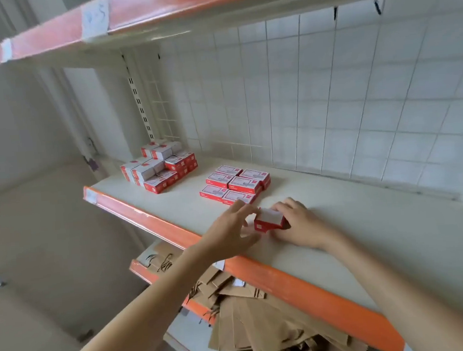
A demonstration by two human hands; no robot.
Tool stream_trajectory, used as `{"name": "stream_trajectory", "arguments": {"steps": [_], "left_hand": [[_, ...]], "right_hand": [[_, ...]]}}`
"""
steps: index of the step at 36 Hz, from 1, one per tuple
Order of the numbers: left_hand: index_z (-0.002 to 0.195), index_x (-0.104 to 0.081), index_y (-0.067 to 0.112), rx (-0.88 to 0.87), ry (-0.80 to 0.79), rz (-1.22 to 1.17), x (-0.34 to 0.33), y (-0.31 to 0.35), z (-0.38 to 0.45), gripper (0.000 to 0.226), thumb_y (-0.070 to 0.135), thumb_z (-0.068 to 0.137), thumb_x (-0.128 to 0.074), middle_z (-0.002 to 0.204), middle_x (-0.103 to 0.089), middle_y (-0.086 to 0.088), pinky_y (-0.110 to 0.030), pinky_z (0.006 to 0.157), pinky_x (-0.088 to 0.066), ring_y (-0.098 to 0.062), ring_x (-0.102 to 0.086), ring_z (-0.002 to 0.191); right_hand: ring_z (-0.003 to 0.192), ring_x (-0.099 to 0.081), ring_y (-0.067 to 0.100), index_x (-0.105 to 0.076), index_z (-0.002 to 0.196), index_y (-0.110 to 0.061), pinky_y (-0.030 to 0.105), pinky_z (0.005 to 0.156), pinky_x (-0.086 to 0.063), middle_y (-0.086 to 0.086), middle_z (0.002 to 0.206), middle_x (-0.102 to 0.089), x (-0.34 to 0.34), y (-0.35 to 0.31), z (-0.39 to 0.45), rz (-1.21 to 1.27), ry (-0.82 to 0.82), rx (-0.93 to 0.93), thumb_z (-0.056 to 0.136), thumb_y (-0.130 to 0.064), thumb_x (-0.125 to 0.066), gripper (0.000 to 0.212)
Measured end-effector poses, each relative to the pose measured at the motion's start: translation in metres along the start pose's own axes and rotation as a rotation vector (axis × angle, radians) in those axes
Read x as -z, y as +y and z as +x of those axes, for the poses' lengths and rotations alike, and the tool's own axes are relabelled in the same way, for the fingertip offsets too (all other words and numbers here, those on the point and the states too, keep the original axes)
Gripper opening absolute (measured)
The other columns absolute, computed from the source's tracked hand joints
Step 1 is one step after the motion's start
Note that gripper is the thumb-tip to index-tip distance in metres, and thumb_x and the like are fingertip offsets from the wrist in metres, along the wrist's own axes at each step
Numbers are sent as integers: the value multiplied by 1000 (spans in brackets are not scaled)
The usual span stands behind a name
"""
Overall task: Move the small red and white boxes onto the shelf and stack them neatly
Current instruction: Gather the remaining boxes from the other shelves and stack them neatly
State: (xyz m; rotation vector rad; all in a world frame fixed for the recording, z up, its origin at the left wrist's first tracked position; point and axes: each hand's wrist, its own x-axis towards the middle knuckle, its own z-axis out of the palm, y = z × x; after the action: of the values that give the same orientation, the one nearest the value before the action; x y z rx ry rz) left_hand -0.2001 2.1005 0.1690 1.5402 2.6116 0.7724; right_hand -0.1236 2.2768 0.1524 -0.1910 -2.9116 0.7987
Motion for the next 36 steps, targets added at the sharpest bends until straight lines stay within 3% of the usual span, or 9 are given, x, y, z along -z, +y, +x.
{"name": "stream_trajectory", "arguments": {"steps": [5, 9, 12, 15, 21, 26, 30, 33, 36], "left_hand": [[122, -56, 15, -55, -4, -133, -9, -13, 15, 46, 10, 78, -69, 118, -50, 4, -1, 74, -36, -7, -54, 98], [122, -58, 13, -128, -73, -161, -5, -21, 28, 48, 3, 76, -68, 114, -51, 7, -1, 71, -37, -8, -55, 93], [117, -61, 15, -156, -127, -255, 0, -27, 38, 42, 3, 78, -71, 100, -53, 15, -13, 70, -47, -5, -58, 84], [115, -60, 16, -105, -162, -386, 0, -32, 40, 37, 10, 81, -72, 96, -57, 14, -16, 72, -49, 1, -58, 80], [102, -60, 19, -12, -168, -680, -6, -40, 39, 11, 23, 92, -58, 87, -63, 4, -19, 74, -48, -6, -60, 76], [92, -61, 12, -20, -123, -623, -6, -40, 40, 22, 25, 99, -44, 76, -60, 1, -11, 62, -40, -1, -52, 64], [74, -53, 23, -20, -59, -525, -9, -39, 44, 27, 21, 99, -43, 63, -50, 9, -10, 53, -36, 4, -49, 52], [76, -55, 23, -9, -54, -525, -9, -38, 44, 25, 22, 99, -44, 65, -53, 9, -10, 53, -37, 3, -52, 52], [93, -59, 11, 13, -55, -554, -9, -38, 43, 21, 25, 98, -44, 72, -59, 7, -16, 57, -45, 0, -55, 56]], "right_hand": [[123, -40, 13, -43, 136, -19, 25, 103, -32, 0, 129, -45, 4, 7, -5, 142, -21, -34, 82, -25, -66, 59], [101, -53, 9, -51, 128, -12, 12, 84, -41, -1, 116, -50, 13, 11, -7, 420, -6, -108, 71, -13, -54, 56], [86, -54, 10, -58, 118, -5, 5, 72, -40, 4, 105, -54, 13, 15, -5, 385, 136, -134, 74, 7, -46, 47], [85, -53, 13, -62, 112, -1, 4, 73, -39, 7, 103, -55, 6, 15, -5, 299, 224, -131, 73, 19, -41, 48], [88, -55, 13, -63, 107, -3, 9, 79, -39, 4, 100, -54, 1, 19, -3, 286, 255, -120, 72, 21, -38, 49], [88, -54, 13, -62, 109, -4, 5, 78, -38, 3, 98, -53, 0, 20, -2, 311, 238, -114, 73, 21, -39, 49], [96, -52, 3, -57, 117, -20, 5, 73, -36, -5, 107, -52, 6, 14, -6, 351, 91, -92, 69, -8, -51, 50], [99, -51, -2, -53, 116, -28, 5, 74, -35, -11, 110, -54, 7, 9, -7, 393, 30, -65, 69, -20, -57, 49], [90, -53, -5, -54, 116, -26, 5, 72, -36, -11, 107, -60, 5, 10, -6, 377, 108, -56, 83, -13, -66, 37]]}}
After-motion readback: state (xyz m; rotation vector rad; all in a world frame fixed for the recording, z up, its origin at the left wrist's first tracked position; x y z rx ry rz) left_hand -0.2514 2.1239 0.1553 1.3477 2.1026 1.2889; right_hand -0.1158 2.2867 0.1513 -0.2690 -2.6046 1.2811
